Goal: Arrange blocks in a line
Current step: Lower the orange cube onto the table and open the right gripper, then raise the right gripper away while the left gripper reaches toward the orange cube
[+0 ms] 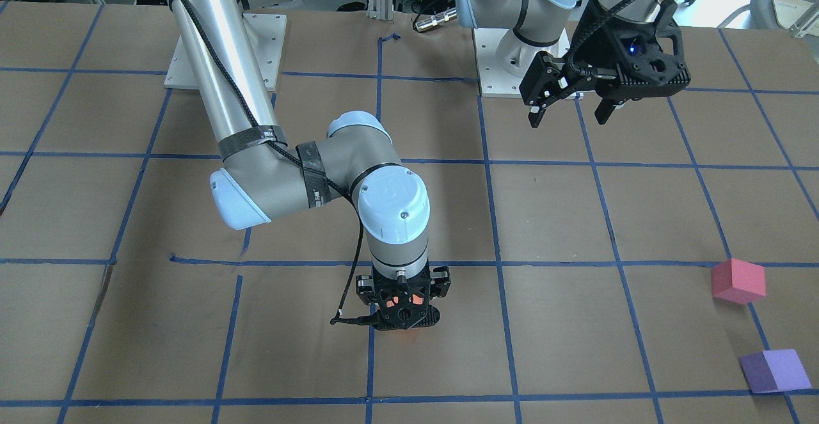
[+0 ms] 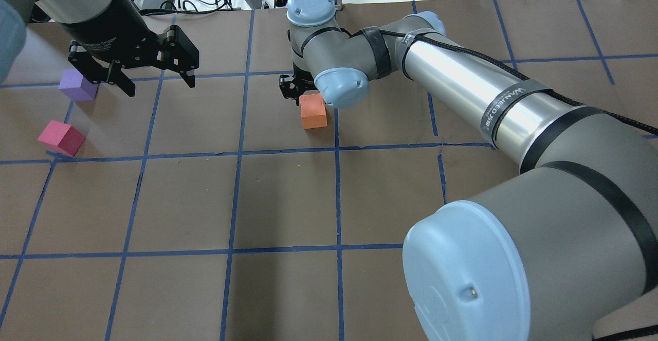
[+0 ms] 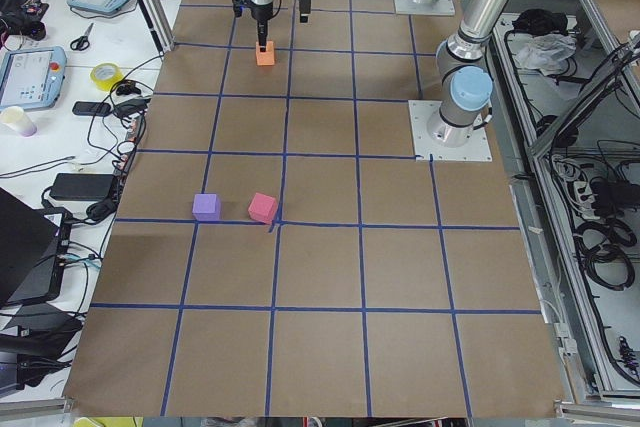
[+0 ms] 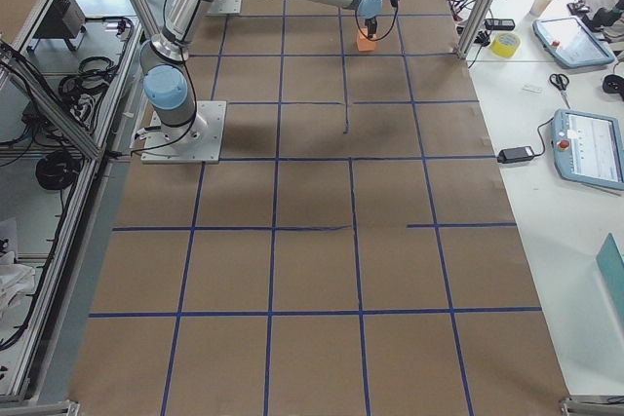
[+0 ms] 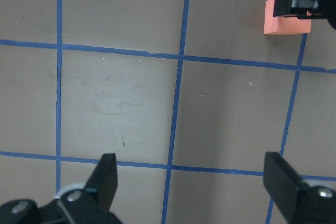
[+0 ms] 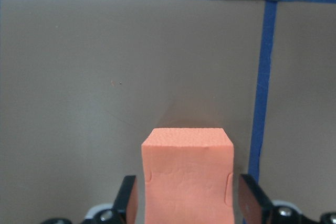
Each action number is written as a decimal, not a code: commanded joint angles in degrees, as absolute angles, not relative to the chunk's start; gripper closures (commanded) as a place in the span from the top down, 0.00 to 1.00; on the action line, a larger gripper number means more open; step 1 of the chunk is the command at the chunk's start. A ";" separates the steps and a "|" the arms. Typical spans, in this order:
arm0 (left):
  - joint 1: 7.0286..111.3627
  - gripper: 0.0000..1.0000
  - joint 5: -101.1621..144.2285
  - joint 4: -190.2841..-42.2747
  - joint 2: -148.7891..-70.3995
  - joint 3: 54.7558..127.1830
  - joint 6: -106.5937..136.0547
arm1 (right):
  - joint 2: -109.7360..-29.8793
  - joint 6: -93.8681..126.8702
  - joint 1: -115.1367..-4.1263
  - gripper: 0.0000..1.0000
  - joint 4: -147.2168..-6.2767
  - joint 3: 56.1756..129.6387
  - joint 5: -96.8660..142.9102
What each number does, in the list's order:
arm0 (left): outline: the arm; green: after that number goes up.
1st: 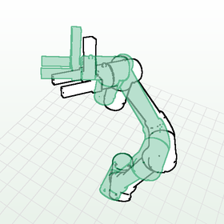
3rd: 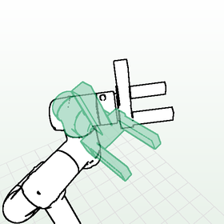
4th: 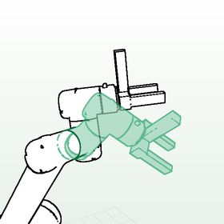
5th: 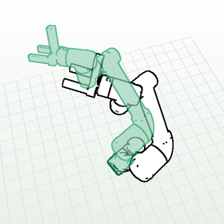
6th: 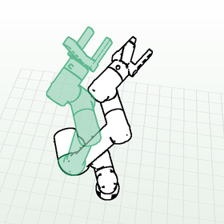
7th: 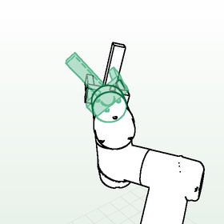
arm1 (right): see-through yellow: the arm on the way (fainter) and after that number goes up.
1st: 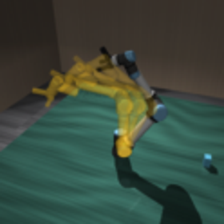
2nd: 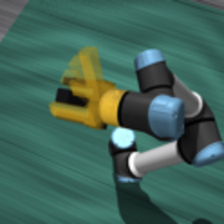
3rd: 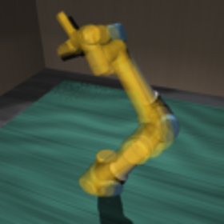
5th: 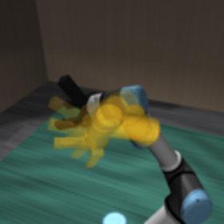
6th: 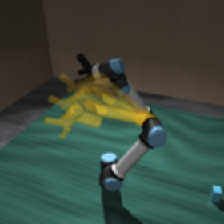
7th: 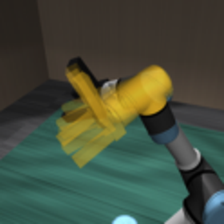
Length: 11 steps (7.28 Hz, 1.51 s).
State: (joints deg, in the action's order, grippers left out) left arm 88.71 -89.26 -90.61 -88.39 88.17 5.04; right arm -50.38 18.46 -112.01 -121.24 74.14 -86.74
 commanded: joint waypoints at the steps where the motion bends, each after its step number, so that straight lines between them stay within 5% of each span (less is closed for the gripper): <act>1: 88.68 1.00 -89.73 -90.18 -90.25 87.63 4.75 | -53.77 17.67 -108.83 0.73 -118.67 74.00 -85.43; 5: 91.47 1.00 -89.21 -72.13 -104.72 87.28 5.53 | -69.82 0.04 -91.44 0.73 -92.70 75.05 -86.39; 7: 95.70 1.00 -89.65 -61.40 -112.99 87.19 9.82 | -79.93 -0.44 -91.40 0.73 -83.09 76.45 -86.48; 11: 105.01 1.00 -92.81 -56.16 -123.73 84.04 23.89 | -86.22 -4.46 -90.88 0.74 -87.98 84.55 -87.19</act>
State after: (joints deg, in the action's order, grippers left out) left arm 102.49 -92.43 -57.46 -120.33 85.63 20.10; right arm -85.55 -2.68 -91.09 -87.28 83.44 -86.96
